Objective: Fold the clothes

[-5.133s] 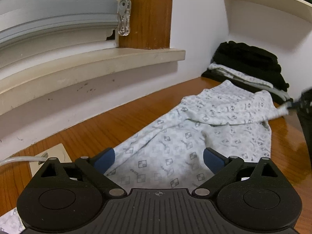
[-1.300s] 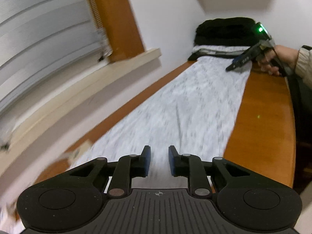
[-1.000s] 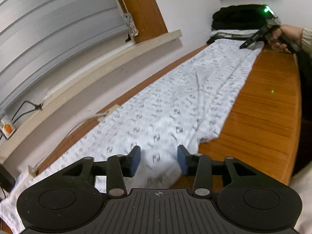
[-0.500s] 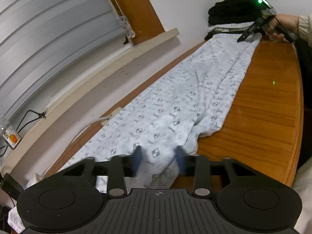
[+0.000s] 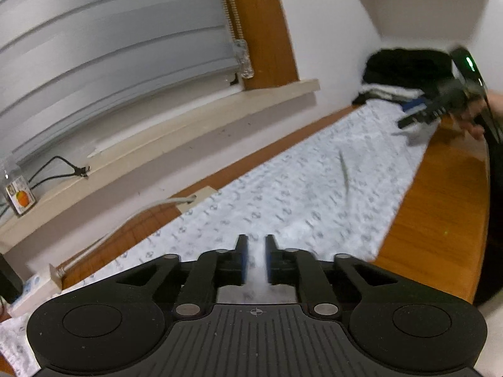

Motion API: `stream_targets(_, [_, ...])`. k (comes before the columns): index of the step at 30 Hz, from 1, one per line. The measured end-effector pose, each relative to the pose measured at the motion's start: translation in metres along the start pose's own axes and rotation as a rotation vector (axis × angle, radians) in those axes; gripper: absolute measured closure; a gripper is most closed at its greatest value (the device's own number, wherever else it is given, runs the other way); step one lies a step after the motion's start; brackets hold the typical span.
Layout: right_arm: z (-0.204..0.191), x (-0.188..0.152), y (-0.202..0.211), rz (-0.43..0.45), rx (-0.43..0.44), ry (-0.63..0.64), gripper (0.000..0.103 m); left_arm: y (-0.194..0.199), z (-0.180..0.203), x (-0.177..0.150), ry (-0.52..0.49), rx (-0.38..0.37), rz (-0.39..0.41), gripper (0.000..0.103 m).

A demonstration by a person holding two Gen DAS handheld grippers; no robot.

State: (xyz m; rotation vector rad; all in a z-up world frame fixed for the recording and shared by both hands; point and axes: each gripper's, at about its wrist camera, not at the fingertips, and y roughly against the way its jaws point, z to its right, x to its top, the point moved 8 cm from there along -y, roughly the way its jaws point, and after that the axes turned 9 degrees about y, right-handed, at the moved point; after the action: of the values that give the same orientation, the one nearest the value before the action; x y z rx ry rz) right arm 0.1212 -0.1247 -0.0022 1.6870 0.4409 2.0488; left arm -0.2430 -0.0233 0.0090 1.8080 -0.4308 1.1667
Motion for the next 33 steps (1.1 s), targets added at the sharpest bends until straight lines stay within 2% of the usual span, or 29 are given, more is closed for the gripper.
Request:
stream_targets(1, [-0.015, 0.007, -0.002, 0.004, 0.034, 0.012, 0.026, 0.003, 0.006, -0.005, -0.022, 0.014, 0.002, 0.064])
stream_targets(2, [-0.032, 0.012, -0.004, 0.008, 0.067, 0.029, 0.026, 0.005, 0.011, -0.009, -0.041, 0.025, 0.006, 0.059])
stream_targets(3, [-0.049, 0.018, -0.005, 0.013, 0.099, 0.048, 0.026, 0.007, 0.014, -0.013, -0.05, 0.028, 0.009, 0.055])
stream_targets(6, [-0.101, 0.033, -0.008, 0.027, 0.204, 0.1, 0.027, 0.004, 0.018, -0.019, -0.056, 0.029, 0.0, 0.055])
stream_targets(8, [-0.136, 0.043, -0.009, 0.04, 0.278, 0.136, 0.027, -0.002, 0.014, -0.018, -0.045, 0.032, 0.002, 0.058])
stream_targets(9, [-0.154, 0.048, -0.008, 0.046, 0.312, 0.15, 0.027, -0.004, 0.011, -0.017, -0.036, 0.031, 0.004, 0.068])
stream_targets(10, [-0.169, 0.053, -0.006, 0.054, 0.344, 0.162, 0.028, -0.006, 0.007, -0.015, -0.019, 0.027, 0.009, 0.088])
stream_targets(11, [-0.184, 0.058, -0.003, 0.063, 0.376, 0.175, 0.028, -0.006, 0.0, -0.011, 0.018, 0.014, 0.023, 0.1])
stream_targets(12, [-0.197, 0.063, -0.001, 0.07, 0.403, 0.186, 0.03, -0.006, -0.006, -0.007, 0.054, 0.002, 0.036, 0.102])
stream_targets(16, [-0.243, 0.075, 0.01, 0.082, 0.511, 0.234, 0.05, 0.0, -0.028, 0.006, 0.168, -0.039, 0.081, 0.102])
stream_targets(20, [-0.275, 0.075, 0.009, 0.057, 0.58, 0.28, 0.062, 0.002, -0.037, 0.012, 0.188, -0.037, 0.095, 0.102])
stream_targets(27, [-0.298, 0.075, -0.015, 0.019, 0.621, 0.247, 0.064, -0.022, -0.05, 0.012, 0.179, -0.024, 0.056, 0.102])
stream_targets(32, [-0.307, 0.076, -0.02, 0.009, 0.658, 0.199, 0.064, -0.036, -0.068, 0.003, 0.24, -0.037, 0.025, 0.101])
stream_targets(33, [-0.31, 0.075, -0.02, 0.003, 0.676, 0.188, 0.064, -0.036, -0.071, 0.002, 0.26, -0.051, 0.024, 0.097])
